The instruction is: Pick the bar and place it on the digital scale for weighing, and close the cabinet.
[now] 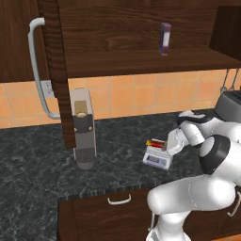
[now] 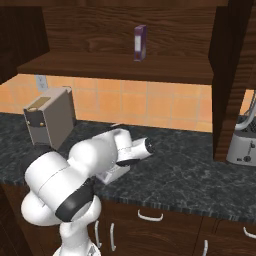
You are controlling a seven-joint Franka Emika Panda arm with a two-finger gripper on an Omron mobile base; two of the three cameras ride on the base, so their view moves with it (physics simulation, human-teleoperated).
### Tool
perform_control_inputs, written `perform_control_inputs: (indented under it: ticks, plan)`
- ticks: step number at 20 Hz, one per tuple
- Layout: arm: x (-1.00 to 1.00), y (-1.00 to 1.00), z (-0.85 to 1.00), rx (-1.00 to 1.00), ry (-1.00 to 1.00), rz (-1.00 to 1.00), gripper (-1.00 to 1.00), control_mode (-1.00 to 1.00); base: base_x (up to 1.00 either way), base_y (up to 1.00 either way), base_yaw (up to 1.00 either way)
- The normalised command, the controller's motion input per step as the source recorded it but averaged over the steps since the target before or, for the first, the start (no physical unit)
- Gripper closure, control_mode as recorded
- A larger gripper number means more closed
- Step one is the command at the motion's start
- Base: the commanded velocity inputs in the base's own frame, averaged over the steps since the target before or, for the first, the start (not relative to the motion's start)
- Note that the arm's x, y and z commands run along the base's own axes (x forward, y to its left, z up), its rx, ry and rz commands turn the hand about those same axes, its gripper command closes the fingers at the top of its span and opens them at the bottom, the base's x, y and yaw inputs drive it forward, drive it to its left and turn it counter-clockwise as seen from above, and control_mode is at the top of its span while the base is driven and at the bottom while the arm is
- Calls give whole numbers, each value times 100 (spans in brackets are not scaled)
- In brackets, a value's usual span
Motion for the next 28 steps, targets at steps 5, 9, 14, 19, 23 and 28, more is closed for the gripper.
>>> perform_control_inputs:
  ticks: [5,9,14,19,23,28]
  plan:
    - [10,-8,-30,0,-1,0,100,-100,0,0,0]
    - [1,0,-52,0,0,0,-100,-100,0,0,0]
    - [-21,0,-4,0,-12,0,-100,-100,0,0,0]
    - [-23,0,5,0,-21,0,-100,-100,0,0,0]
    - [-2,0,1,0,-12,0,-100,-100,0,0,0]
    - [-32,6,51,0,-19,0,-100,-100,0,0,0]
